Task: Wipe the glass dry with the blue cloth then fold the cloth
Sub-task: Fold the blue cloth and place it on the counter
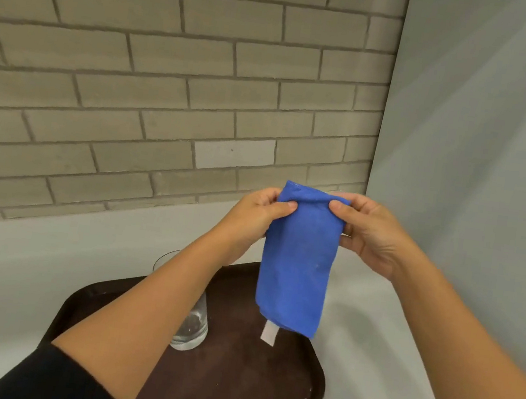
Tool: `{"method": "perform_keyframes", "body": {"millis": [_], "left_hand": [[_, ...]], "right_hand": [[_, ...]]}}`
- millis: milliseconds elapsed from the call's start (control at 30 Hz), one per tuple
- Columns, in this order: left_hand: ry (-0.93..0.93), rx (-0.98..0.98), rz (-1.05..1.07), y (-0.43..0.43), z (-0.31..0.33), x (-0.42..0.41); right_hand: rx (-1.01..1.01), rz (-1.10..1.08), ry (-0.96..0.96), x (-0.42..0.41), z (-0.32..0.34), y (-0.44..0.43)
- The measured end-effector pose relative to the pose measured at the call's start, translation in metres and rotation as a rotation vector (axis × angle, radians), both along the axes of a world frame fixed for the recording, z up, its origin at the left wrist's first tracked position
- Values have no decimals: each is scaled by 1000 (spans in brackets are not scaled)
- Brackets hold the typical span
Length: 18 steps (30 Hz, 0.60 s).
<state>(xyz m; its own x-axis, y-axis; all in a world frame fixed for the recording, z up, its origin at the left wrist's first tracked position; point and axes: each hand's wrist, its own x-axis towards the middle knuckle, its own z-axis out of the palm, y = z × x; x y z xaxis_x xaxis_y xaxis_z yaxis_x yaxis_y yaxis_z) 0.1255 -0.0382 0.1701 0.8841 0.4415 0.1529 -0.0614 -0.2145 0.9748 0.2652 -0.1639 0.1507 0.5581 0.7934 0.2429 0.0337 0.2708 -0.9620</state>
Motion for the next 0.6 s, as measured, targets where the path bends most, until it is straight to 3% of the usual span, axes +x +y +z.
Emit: {"method": "perform_keyframes", "body": {"millis": [267,400,500,600], "left_hand": [[134,-408,-184,-37,-57,52],[240,-509,-101,-37,-95,81],[370,-339,99,-26,-126,102],[505,133,199,-2,-150,123]], "right_hand": [[-334,1,-50,51,-17,-46],[-550,-33,1,73,-48,-34],[-678,-64,15,87,-80,-12],[-725,-140,-9,103,-116,13]]}}
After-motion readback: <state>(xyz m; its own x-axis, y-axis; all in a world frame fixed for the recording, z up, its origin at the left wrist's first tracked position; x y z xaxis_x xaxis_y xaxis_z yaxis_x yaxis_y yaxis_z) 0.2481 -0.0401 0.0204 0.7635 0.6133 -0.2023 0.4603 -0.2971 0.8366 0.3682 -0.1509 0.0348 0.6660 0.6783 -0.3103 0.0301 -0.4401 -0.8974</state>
